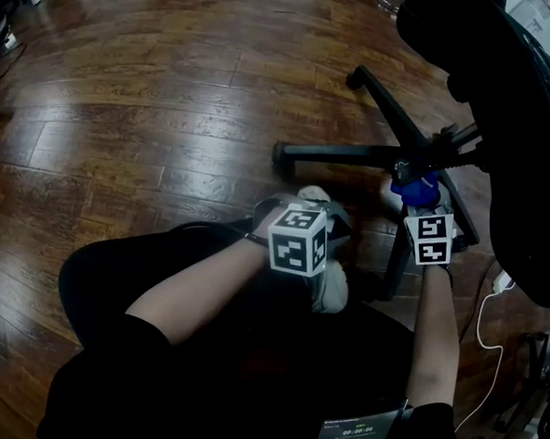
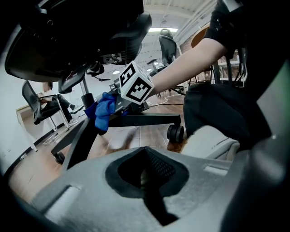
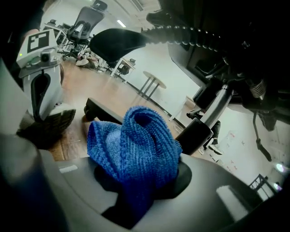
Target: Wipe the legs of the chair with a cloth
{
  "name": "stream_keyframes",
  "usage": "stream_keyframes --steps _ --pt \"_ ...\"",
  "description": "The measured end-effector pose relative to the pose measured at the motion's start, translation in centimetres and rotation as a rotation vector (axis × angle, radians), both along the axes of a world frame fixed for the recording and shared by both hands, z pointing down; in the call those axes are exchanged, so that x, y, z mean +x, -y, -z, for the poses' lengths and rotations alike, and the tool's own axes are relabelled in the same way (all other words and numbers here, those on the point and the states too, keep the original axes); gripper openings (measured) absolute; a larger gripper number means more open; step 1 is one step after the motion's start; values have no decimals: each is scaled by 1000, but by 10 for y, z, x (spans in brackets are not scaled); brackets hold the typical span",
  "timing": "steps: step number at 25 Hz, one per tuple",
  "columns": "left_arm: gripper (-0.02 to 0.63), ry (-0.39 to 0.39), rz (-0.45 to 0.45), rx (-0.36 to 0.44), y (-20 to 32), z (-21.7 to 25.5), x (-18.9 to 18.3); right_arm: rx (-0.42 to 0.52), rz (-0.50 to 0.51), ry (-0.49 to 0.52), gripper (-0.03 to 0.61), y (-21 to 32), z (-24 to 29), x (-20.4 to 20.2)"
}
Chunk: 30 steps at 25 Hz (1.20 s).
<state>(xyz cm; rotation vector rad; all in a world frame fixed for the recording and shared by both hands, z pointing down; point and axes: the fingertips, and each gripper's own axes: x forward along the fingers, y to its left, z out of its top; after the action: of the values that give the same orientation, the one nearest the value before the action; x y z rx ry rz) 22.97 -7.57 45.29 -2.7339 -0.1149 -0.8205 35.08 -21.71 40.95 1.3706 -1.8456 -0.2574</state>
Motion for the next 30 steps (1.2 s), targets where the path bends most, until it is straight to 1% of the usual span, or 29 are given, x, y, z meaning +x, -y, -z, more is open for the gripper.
stream_keyframes --steps 3,7,10,12,15,19,22,24,27,30 --pt "0 3 -3 -2 0 -2 0 13 -6 -55 100 -3 -4 -2" --pt "0 -1 5 -2 1 -2 0 15 -8 -22 97 -8 -4 0" --pt "0 -5 9 -5 1 -2 -1 -10 12 -12 97 -22 -8 -4" --pt "1 -9 14 -3 2 -2 -2 -43 48 -17 97 -40 -15 -12" --pt "1 -7 25 5 2 -3 -3 -91 131 -14 97 -82 -29 -26" --pt "1 -6 42 21 2 -4 -2 -176 266 58 98 -144 -43 -40" --pt "1 -6 51 31 3 -4 -2 -214 323 110 98 -178 -47 -46" --pt "1 -5 54 37 3 -4 -3 -214 335 90 98 -191 -49 -50" --pt "1 -7 55 39 2 -5 -3 -183 347 22 98 -200 -56 -52" --pt "1 -10 55 35 2 -4 -3 -180 355 33 98 -200 -56 -53"
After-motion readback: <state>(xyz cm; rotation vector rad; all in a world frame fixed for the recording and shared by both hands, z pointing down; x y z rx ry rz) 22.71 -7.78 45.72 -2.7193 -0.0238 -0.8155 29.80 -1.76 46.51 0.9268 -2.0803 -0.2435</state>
